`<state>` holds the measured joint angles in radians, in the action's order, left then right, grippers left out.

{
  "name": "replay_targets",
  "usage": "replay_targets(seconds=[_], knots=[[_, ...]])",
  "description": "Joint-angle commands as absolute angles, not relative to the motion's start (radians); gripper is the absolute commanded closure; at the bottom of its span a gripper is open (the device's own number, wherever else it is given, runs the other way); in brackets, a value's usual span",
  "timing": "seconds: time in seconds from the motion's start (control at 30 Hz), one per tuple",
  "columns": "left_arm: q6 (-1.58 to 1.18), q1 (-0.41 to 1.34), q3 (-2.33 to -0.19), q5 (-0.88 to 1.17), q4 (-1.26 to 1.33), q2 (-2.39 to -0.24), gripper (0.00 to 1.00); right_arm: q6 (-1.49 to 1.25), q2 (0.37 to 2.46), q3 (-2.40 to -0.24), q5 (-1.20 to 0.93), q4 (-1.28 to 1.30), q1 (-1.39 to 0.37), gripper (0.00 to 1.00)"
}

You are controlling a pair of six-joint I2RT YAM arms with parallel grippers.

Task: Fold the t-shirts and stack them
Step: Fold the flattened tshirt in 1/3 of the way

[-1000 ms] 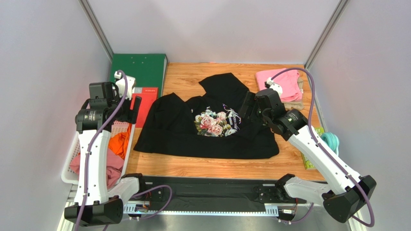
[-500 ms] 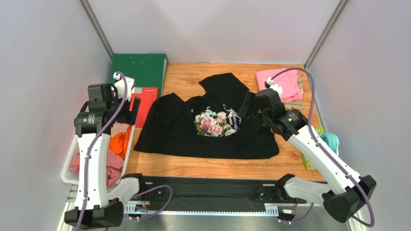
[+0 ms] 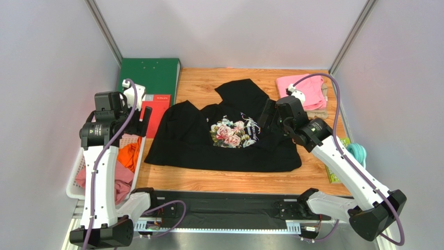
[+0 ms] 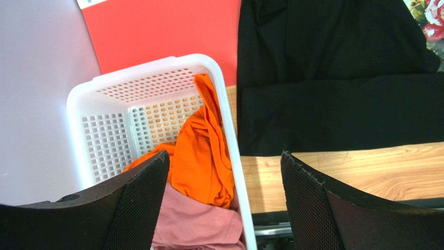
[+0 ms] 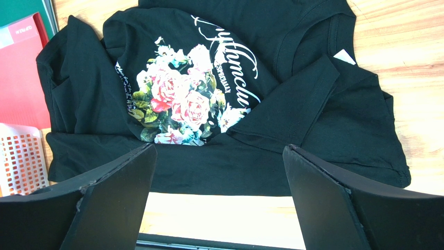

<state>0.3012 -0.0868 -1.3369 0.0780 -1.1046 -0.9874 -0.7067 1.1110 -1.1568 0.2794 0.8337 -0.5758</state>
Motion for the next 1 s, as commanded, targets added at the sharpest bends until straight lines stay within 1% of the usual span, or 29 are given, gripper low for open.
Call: replay_targets(seconds=[0.0, 0.47, 0.97], knots=[[0.314, -0.089, -1.348, 0.092, -1.127, -0.969, 0.16, -0.713, 1.101, -1.178, 0.301, 0.822, -0.583, 0.0], [0.316, -0.089, -1.301, 0.106, -1.115, -0.933, 0.16, -0.718, 1.088, -1.155, 0.308, 0.821, -0.584, 0.0], [0.314, -0.09, -1.327, 0.124, -1.14, -0.933, 0.16, -0.721, 1.075, -1.161, 0.304, 0.824, -0.583, 0.0]])
